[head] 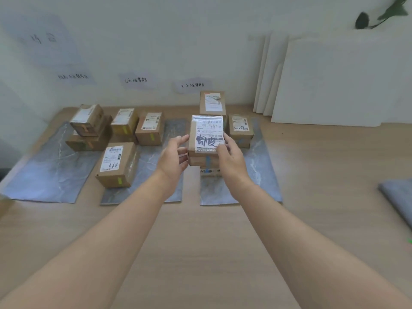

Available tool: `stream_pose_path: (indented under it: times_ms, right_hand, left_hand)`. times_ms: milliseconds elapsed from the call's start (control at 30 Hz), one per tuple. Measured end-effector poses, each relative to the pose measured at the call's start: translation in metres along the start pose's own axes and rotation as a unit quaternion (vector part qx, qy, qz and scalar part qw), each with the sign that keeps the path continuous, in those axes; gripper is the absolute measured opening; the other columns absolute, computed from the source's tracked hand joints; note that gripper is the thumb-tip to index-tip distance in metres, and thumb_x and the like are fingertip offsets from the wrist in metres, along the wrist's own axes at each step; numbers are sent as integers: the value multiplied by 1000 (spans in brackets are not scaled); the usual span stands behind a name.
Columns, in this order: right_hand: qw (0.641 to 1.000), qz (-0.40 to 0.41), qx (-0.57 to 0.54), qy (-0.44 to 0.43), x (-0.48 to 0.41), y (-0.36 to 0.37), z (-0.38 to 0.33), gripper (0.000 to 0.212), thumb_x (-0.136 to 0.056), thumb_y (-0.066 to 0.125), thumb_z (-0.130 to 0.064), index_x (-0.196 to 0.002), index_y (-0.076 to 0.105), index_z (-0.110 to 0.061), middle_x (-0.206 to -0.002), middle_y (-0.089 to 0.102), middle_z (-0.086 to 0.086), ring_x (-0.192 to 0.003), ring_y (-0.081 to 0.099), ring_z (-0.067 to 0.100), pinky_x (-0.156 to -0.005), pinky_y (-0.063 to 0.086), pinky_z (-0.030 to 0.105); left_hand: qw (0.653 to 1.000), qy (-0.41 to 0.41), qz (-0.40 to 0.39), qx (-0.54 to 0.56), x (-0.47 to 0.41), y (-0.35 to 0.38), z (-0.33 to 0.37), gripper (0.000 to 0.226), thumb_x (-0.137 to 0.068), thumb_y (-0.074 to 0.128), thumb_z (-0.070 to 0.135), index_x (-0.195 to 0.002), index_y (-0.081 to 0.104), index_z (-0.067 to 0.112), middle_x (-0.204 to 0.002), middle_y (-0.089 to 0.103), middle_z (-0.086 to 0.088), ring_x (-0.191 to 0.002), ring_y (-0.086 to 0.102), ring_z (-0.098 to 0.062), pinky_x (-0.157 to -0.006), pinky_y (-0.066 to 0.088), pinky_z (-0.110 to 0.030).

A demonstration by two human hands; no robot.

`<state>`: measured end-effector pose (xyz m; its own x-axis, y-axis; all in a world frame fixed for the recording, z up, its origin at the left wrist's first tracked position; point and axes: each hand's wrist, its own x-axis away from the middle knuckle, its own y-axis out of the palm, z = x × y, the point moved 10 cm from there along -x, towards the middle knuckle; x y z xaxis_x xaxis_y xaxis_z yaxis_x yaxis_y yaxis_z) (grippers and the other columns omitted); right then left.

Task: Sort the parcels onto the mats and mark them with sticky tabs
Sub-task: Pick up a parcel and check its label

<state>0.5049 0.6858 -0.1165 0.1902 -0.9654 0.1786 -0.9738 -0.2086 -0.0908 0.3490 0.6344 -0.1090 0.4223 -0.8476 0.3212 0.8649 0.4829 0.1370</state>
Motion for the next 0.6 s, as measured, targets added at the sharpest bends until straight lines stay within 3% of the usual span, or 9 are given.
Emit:
stream_pose_path:
  times_ms: [100, 200, 333, 500, 600]
  right_hand:
    - [1000, 3, 3, 5, -24, -8, 7, 44, -91, 43, -38, -130, 59, -51, -129, 64, -10, -113, 61, 4, -96, 52, 32]
    - [1000, 2, -13, 23, -52, -14, 17, 42, -101, 43, -28, -138, 58, -41, -122, 68, -22, -110, 61, -5, -89, 49, 21]
    - [997, 28, -44, 54, -88, -18, 40, 41, -101, 45, -29, -139, 58, -34, -124, 69, -16, -115, 62, 3, -96, 53, 31]
    - [996, 31, -39, 69, -124, -12, 63, 41, -102, 44, -32, -141, 57, -36, -130, 65, -17, -122, 56, 2, -95, 47, 28]
    - [996, 45, -44, 64, -143, -10, 71, 41, -103, 45, -28, -141, 58, -33, -130, 64, -18, -123, 55, 1, -102, 47, 28]
  left_hand:
    - [1000, -16, -3, 11, -26, 11, -11, 42, -105, 35, 37, -128, 63, 16, -107, 69, -6, -100, 65, -19, -95, 52, -34]
    - [999, -28, -2, 27, -54, 20, -22, 42, -106, 35, 36, -127, 63, 13, -111, 70, -5, -102, 65, -18, -91, 53, -30]
    - [999, -39, -7, 35, -87, 30, -38, 40, -106, 35, 36, -125, 63, 14, -108, 70, 0, -98, 66, -13, -84, 52, -25]
    - [998, -53, -6, 28, -126, 31, -55, 42, -106, 36, 36, -130, 62, 14, -122, 68, -4, -113, 64, -16, -93, 52, -26]
    - [998, -53, -3, 24, -142, 31, -61, 40, -105, 37, 35, -129, 62, 15, -124, 67, -4, -115, 64, -17, -94, 53, -27]
